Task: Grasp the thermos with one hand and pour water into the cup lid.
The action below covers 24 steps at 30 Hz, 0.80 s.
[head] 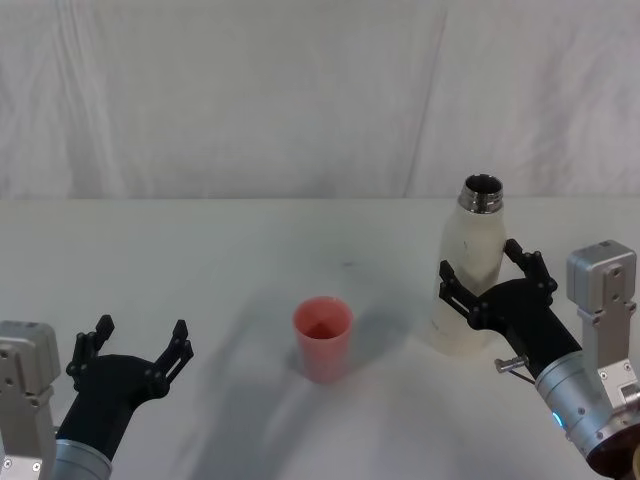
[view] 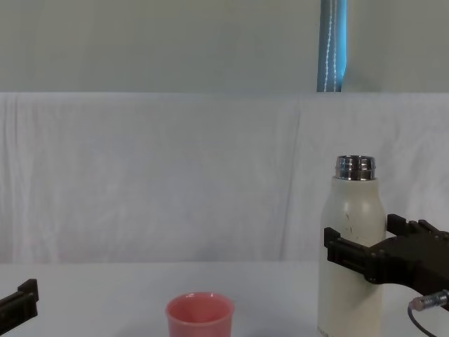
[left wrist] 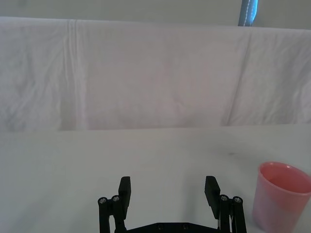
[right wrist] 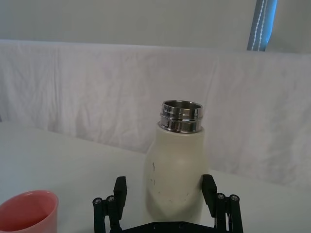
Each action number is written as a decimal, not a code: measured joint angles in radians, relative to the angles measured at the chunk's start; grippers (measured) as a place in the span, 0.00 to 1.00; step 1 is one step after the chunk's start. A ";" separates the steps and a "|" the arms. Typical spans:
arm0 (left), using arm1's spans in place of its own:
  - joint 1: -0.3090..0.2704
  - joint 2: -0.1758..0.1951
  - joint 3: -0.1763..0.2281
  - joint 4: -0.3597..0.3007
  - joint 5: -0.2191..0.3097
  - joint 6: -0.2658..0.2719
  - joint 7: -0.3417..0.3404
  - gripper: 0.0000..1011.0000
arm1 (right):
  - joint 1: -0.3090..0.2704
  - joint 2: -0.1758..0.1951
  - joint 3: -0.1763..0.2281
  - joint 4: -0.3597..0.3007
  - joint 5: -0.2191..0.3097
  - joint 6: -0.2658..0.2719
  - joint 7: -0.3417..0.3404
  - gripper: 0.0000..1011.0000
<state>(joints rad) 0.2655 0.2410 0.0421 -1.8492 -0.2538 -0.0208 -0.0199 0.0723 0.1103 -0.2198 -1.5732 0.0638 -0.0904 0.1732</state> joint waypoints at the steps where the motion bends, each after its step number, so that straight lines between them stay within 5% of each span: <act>1: 0.000 0.000 0.000 0.000 0.000 0.000 0.000 0.99 | 0.001 0.000 0.000 0.001 0.000 0.000 0.000 0.99; 24: 0.000 0.000 0.000 0.000 0.000 0.000 0.000 0.99 | 0.047 -0.015 -0.002 0.067 -0.004 -0.014 -0.012 0.99</act>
<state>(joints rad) 0.2655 0.2409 0.0421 -1.8492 -0.2538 -0.0208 -0.0199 0.1191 0.0954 -0.2218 -1.5063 0.0593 -0.1047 0.1612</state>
